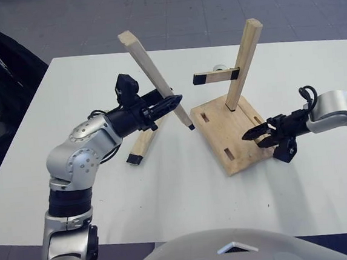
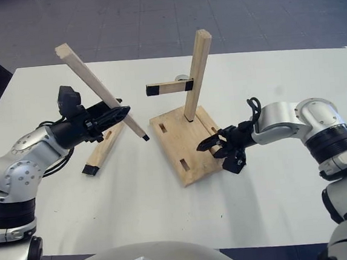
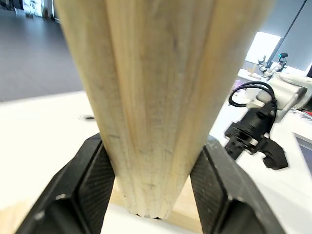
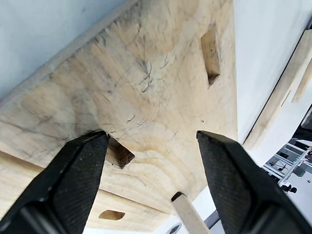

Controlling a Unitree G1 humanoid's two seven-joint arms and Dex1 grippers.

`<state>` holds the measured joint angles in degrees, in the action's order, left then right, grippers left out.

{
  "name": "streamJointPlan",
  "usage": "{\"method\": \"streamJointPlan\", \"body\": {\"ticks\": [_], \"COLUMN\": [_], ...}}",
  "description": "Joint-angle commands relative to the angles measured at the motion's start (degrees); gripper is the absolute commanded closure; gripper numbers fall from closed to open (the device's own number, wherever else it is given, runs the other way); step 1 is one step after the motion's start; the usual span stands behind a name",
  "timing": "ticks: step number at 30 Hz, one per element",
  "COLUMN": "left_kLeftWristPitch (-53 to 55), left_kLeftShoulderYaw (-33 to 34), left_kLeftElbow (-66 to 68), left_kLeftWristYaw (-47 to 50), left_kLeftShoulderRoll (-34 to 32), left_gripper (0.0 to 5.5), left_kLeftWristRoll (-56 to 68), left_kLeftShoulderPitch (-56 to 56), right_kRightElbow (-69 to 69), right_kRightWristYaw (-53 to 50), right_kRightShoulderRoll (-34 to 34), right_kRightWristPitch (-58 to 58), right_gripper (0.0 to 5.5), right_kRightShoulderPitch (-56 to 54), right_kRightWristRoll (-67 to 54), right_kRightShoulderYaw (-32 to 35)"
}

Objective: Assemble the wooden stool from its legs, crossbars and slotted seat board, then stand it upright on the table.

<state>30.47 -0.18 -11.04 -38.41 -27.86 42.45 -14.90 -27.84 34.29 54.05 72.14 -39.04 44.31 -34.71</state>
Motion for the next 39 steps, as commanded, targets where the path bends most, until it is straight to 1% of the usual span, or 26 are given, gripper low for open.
{"method": "streamJointPlan", "body": {"ticks": [1,4,9,12,15,21,27,33,39], "left_kLeftWristPitch": [-10.4,-16.0,-27.4,-32.6,-36.1,-39.5,-41.9,-45.2,-48.1], "left_kLeftShoulderYaw": [-0.3,-1.1,-0.6,0.2,0.4,0.6,0.8,1.1,3.5], "left_kLeftElbow": [4.8,8.4,18.5,24.8,31.1,39.0,45.3,53.1,59.8], "left_kLeftWristYaw": [-4.4,-9.3,-14.4,-15.6,-17.4,-20.9,-23.0,-24.9,-23.8], "left_kLeftShoulderRoll": [4.0,5.6,6.9,8.6,10.5,12.4,13.7,14.5,15.5], "left_gripper": [3.39,3.39,3.39,3.39,3.39,3.39,3.39,3.39,3.39], "left_kLeftWristRoll": [-4.8,-7.3,-13.2,-14.8,-15.7,-16.8,-18.2,-20.4,-21.0], "left_kLeftShoulderPitch": [-1.9,-0.6,-1.5,-3.9,-6.3,-10.3,-13.9,-17.2,-22.2], "right_kRightElbow": [0.9,4.8,7.5,5.6,1.4,-8.5,-18.6,-22.8,-24.2], "right_kRightWristYaw": [-1.7,0.2,2.6,3.5,2.5,-3.9,-12.1,-15.0,-17.0], "right_kRightShoulderRoll": [-4.9,-4.3,-2.8,-3.6,-6.3,-13.3,-17.5,-17.6,-16.9], "right_kRightWristPitch": [-3.3,-5.6,-8.1,-14.2,-20.7,-27.5,-31.7,-30.9,-32.5], "right_gripper": [2.2,2.2,2.2,2.2,2.2,2.2,2.2,2.2,2.2], "right_kRightShoulderPitch": [-0.3,-0.1,0.8,1.0,2.0,3.1,-0.1,-1.5,-2.7], "right_kRightWristRoll": [-5.3,-9.8,-12.3,-12.6,-11.8,-7.8,-3.4,-2.4,-4.3], "right_kRightShoulderYaw": [2.2,3.3,4.7,6.4,7.2,6.1,4.7,3.3,5.0]}}
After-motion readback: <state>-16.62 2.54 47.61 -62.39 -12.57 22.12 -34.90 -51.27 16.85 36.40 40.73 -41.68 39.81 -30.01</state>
